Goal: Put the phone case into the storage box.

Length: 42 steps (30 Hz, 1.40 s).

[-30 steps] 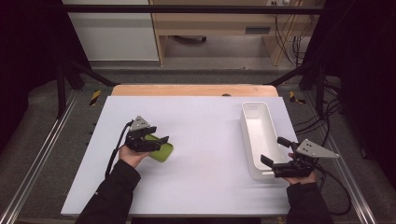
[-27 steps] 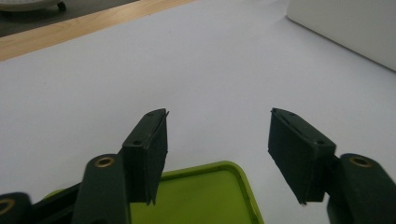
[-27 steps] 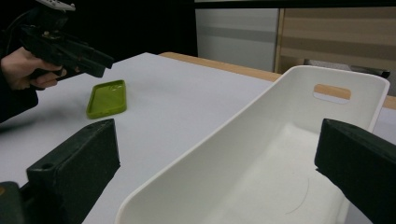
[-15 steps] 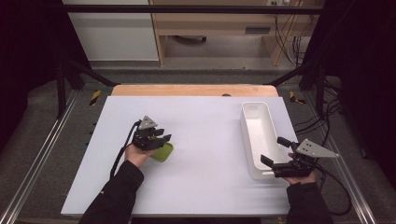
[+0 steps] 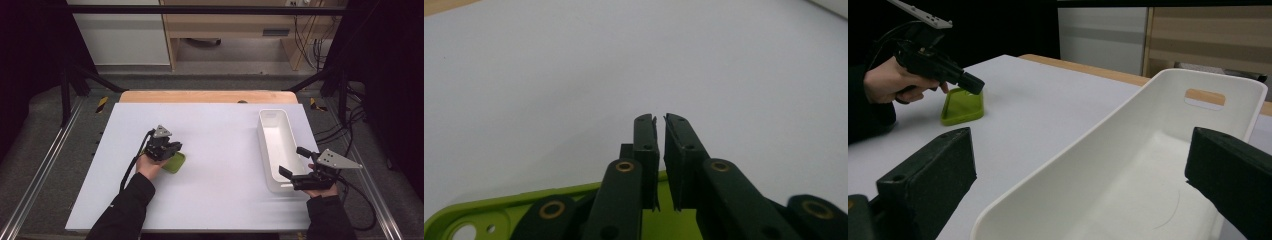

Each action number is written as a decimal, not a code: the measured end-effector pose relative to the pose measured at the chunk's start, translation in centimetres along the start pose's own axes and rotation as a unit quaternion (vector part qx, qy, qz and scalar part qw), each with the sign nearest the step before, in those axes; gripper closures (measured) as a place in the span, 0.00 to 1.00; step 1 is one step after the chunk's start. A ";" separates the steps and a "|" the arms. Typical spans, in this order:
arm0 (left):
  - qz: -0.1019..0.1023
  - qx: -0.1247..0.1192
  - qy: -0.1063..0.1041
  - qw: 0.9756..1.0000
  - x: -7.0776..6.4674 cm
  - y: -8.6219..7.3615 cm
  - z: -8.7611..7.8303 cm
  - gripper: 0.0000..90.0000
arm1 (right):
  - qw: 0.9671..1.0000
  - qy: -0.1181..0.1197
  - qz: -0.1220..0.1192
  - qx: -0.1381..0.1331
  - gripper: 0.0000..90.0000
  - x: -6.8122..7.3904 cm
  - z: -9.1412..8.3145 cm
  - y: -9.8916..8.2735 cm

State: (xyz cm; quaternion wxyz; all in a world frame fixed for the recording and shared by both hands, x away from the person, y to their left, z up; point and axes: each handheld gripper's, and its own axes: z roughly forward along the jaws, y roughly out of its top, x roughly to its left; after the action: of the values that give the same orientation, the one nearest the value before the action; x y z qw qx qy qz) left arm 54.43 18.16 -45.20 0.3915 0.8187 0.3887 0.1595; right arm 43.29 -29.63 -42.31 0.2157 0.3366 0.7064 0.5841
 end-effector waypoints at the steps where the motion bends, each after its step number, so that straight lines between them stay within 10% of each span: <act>1: 0.001 0.002 0.001 1.000 0.0 0.0 0.2 0.95 | 1.000 0.000 0.000 0.000 0.01 0.0 0.0 0.0; 42: 0.017 0.071 0.008 0.997 -0.7 -0.2 1.9 1.00 | 1.000 0.002 -0.001 0.005 0.01 0.0 -0.1 0.0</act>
State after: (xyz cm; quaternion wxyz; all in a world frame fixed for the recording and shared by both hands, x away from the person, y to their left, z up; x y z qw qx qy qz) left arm 54.97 16.76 -46.56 0.3264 0.8497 0.3882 0.1443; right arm 43.28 -29.69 -42.27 0.2129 0.3360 0.7098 0.5814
